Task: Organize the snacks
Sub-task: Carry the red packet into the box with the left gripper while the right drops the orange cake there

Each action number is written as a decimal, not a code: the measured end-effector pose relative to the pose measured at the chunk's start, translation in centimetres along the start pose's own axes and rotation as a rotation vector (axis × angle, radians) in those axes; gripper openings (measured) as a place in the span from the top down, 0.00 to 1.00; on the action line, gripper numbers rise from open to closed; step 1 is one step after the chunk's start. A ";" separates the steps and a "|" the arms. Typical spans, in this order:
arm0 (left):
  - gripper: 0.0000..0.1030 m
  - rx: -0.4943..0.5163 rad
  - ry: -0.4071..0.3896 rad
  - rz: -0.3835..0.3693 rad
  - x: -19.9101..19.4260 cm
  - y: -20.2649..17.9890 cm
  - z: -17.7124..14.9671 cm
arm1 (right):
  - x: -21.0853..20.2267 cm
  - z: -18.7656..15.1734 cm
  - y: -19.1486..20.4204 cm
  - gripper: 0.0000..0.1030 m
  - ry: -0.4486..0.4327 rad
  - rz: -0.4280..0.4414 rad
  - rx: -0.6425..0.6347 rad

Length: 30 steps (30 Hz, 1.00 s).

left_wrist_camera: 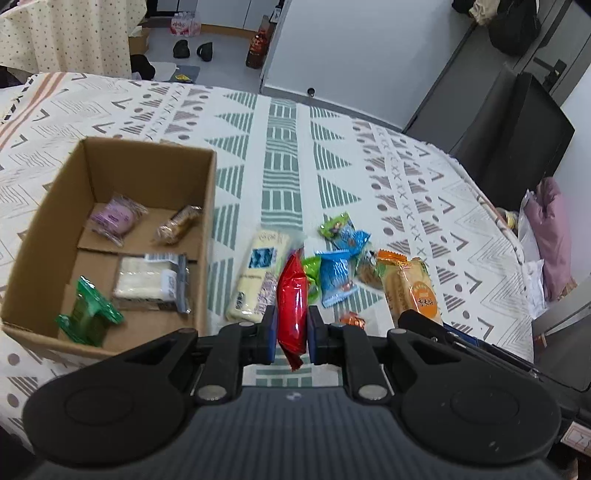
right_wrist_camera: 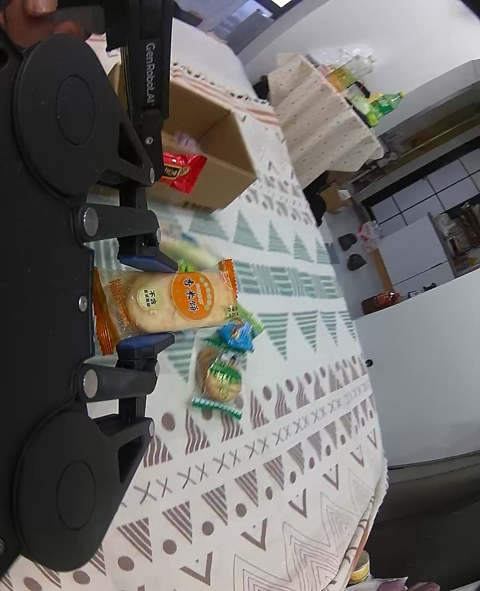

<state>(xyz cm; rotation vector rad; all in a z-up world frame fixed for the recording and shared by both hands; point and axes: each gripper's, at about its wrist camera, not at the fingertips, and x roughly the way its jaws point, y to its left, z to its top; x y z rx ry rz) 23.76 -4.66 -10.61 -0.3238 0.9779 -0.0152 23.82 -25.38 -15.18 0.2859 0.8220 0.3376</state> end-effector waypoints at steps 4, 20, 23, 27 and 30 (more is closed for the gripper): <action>0.85 -0.006 -0.015 0.000 -1.0 0.6 0.5 | -0.3 0.5 1.3 0.67 -0.021 0.008 -0.003; 0.85 -0.061 -0.075 0.027 -3.8 4.9 3.5 | 0.1 3.2 6.6 0.67 -0.072 0.090 -0.029; 0.85 -0.072 -0.081 0.033 -4.0 6.0 4.0 | 0.5 3.6 7.8 0.67 -0.071 0.103 -0.041; 0.85 -0.092 -0.085 0.041 -4.2 7.3 4.6 | 1.0 4.0 9.3 0.67 -0.066 0.117 -0.055; 0.85 -0.108 -0.084 0.046 -4.2 8.5 5.0 | 1.5 4.2 10.3 0.67 -0.062 0.129 -0.065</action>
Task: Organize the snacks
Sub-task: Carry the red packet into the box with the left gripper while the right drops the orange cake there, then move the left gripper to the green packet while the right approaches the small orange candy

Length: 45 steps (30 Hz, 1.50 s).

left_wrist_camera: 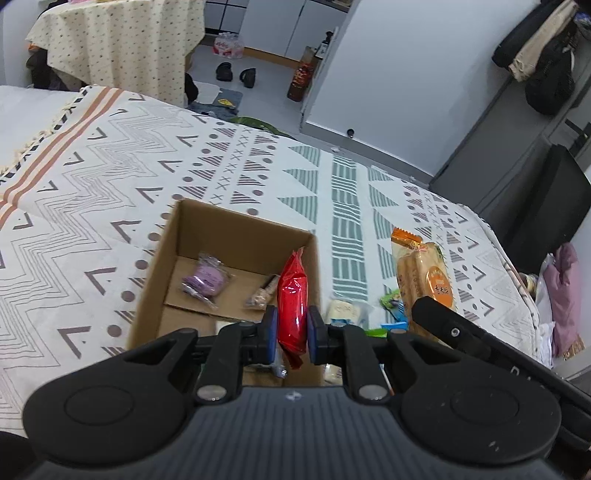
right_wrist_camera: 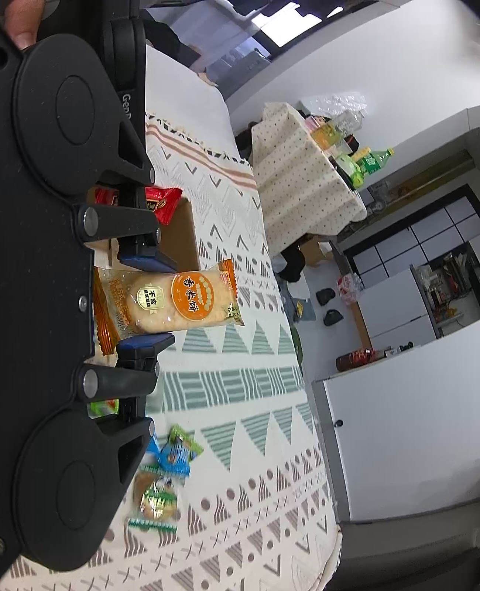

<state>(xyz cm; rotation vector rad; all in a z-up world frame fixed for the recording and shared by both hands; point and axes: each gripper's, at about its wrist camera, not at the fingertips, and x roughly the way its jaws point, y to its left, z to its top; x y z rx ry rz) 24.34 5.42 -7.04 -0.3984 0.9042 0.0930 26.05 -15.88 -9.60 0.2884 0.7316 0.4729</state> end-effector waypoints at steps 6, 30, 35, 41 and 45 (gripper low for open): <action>0.85 -0.035 0.011 0.012 0.8 2.3 0.7 | 1.3 0.1 1.8 0.67 0.014 0.007 -0.022; 0.37 -0.108 0.052 0.078 1.8 6.5 2.4 | 5.1 -0.3 5.4 0.39 0.078 0.011 -0.031; 0.20 -0.102 0.053 0.102 1.4 5.6 2.2 | 3.6 -0.2 3.9 0.24 0.060 -0.010 0.019; 0.16 -0.076 0.040 0.095 0.5 3.3 1.6 | 1.6 0.1 1.8 0.11 0.018 -0.038 0.076; 0.14 -0.043 0.027 0.078 -0.2 1.7 1.0 | 0.3 -0.1 0.3 0.07 0.000 -0.052 0.103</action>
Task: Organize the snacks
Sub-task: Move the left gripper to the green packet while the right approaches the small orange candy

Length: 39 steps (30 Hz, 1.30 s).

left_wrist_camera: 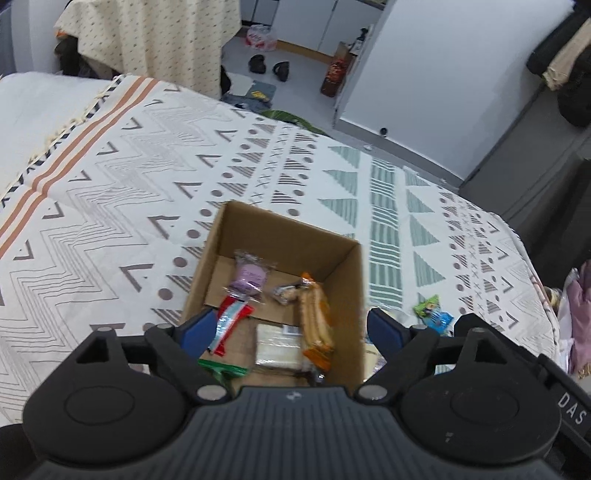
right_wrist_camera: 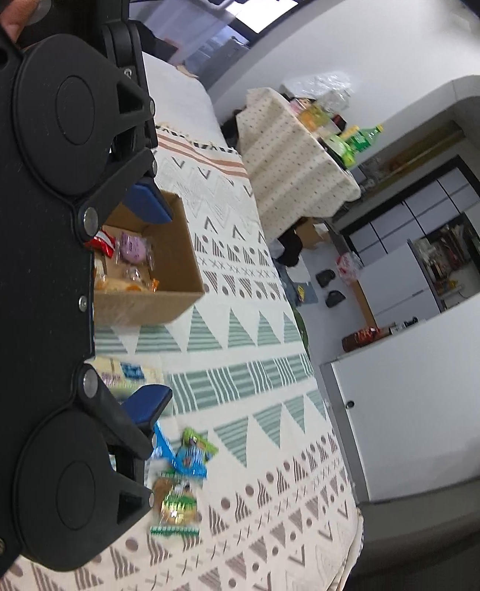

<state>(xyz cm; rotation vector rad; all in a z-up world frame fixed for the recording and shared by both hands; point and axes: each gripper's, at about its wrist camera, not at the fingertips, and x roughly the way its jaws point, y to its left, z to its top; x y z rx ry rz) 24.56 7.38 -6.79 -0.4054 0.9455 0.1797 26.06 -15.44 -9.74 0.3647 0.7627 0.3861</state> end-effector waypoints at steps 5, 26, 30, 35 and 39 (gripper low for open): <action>0.11 0.020 -0.004 -0.014 -0.5 -1.6 -1.1 | -1.5 -0.6 -2.1 0.05 -0.010 -0.012 0.026; 0.08 0.111 0.045 -0.055 -0.5 -8.6 -5.2 | -5.6 -2.5 -9.4 0.00 -0.025 -0.034 0.090; 0.08 0.137 0.049 -0.056 -0.2 -9.8 -5.6 | -6.0 -2.7 -10.8 0.00 -0.028 -0.035 0.112; 0.08 0.156 0.050 -0.059 0.2 -10.8 -6.4 | -6.1 -3.4 -12.4 0.00 -0.023 -0.029 0.131; 0.08 0.187 0.038 -0.061 0.5 -11.6 -7.4 | -6.1 -4.3 -13.9 0.00 -0.018 -0.021 0.145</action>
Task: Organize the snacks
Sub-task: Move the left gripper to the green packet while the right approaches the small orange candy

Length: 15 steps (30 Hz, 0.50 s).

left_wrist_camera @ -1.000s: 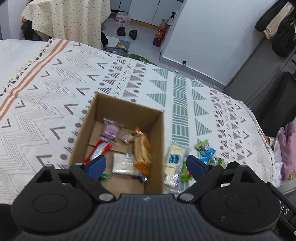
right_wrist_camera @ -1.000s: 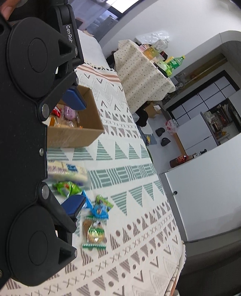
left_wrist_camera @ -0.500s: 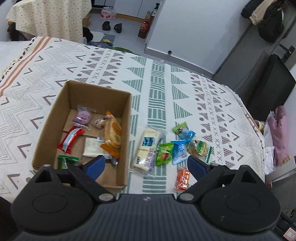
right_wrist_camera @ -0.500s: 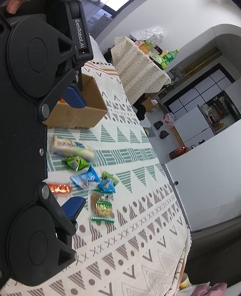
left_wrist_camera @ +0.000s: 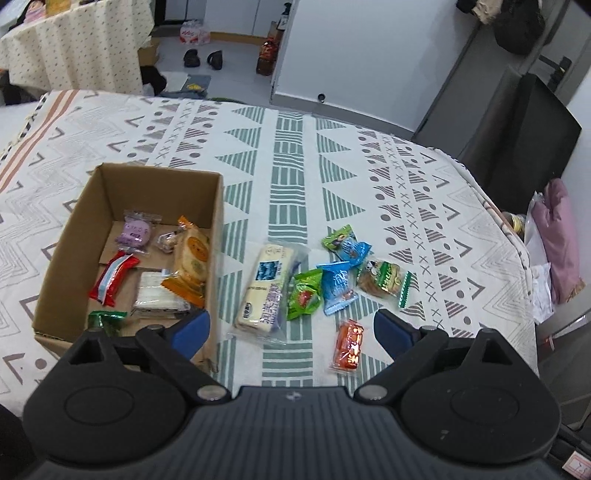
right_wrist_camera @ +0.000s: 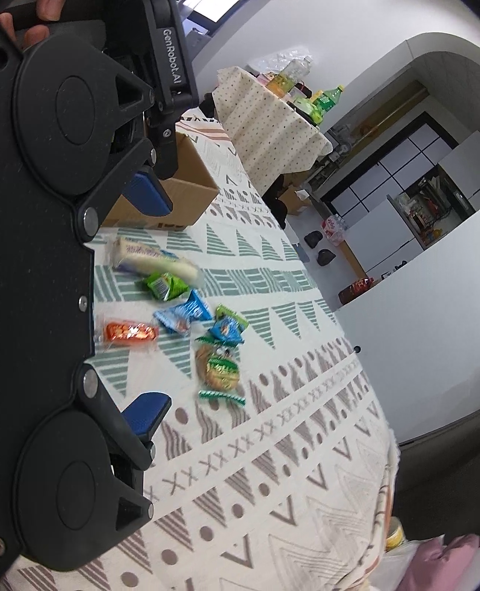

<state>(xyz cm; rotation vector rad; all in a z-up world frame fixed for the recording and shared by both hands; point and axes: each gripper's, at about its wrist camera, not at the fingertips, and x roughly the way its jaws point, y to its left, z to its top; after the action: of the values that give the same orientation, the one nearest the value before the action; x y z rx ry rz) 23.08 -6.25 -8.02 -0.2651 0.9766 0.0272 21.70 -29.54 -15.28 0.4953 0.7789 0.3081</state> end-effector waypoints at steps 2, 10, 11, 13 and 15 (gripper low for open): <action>0.09 0.015 -0.008 0.002 0.2 -0.5 -0.4 | 0.2 -0.4 -0.8 0.00 0.007 -0.003 0.018; 0.28 0.029 0.001 -0.015 1.4 -1.3 -0.9 | 2.2 -1.4 -1.5 0.14 0.049 -0.017 0.015; 0.31 0.030 0.004 -0.019 1.6 -1.4 -0.8 | 2.5 -1.5 -1.3 0.16 0.057 -0.015 0.007; 0.42 0.039 0.007 -0.024 1.9 -1.6 -0.7 | 3.2 -1.7 -1.2 0.27 0.078 -0.005 0.004; 0.47 0.049 0.005 -0.018 2.2 -1.8 -0.7 | 3.8 -1.9 -1.1 0.33 0.093 -0.008 0.010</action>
<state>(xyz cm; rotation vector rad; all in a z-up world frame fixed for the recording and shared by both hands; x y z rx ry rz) 24.01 -8.40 -9.85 -0.2288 0.9783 -0.0136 23.02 -28.23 -19.28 0.4894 0.8732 0.3219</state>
